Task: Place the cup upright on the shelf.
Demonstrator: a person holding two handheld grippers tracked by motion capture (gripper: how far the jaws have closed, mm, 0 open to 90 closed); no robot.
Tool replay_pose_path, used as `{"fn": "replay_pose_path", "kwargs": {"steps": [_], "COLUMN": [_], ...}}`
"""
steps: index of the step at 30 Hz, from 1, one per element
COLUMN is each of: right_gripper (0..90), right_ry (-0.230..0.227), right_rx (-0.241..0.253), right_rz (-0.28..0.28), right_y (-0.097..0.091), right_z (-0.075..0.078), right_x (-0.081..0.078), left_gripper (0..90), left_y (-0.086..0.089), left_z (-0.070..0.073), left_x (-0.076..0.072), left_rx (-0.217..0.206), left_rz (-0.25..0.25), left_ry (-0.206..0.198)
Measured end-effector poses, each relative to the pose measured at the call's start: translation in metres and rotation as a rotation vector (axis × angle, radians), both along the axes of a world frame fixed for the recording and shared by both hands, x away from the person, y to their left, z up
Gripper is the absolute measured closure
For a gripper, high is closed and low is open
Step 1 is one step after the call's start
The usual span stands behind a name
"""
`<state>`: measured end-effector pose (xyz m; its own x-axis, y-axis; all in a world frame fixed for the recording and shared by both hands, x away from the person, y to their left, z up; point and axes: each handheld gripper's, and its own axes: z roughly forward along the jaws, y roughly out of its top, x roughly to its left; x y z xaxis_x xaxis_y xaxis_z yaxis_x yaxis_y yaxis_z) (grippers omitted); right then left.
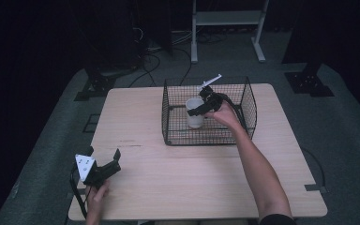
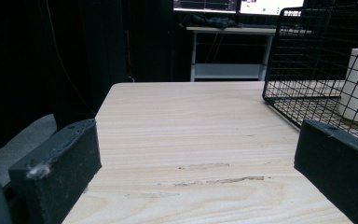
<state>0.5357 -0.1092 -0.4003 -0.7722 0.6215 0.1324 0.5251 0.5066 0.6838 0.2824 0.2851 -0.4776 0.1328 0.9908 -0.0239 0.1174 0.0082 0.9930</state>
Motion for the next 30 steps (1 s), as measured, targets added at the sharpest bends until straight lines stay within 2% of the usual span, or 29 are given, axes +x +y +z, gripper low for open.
{"fn": "replay_pose_path", "kwargs": {"steps": [13,28,30], "right_gripper": [16.1,16.7,19.1], "right_ry": [-0.049,-0.065,-0.065], "right_rx": [0.103,0.134,0.134], "right_rz": [-0.005,-0.038,-0.037], "right_y": [-0.008,-0.023,-0.024], "right_z": [0.021,0.031,0.032], "right_x": [-0.009,-0.013,-0.014], "left_gripper": [0.0,0.0,0.0], "left_y": [0.000,0.000,0.000], "left_z": [0.000,0.000,0.000], "left_x": [0.000,0.000,0.000], "left_rx": [0.001,0.000,0.000], "left_rz": [-0.001,0.000,-0.002], "left_ry": [-0.001,-0.001,-0.002]}}
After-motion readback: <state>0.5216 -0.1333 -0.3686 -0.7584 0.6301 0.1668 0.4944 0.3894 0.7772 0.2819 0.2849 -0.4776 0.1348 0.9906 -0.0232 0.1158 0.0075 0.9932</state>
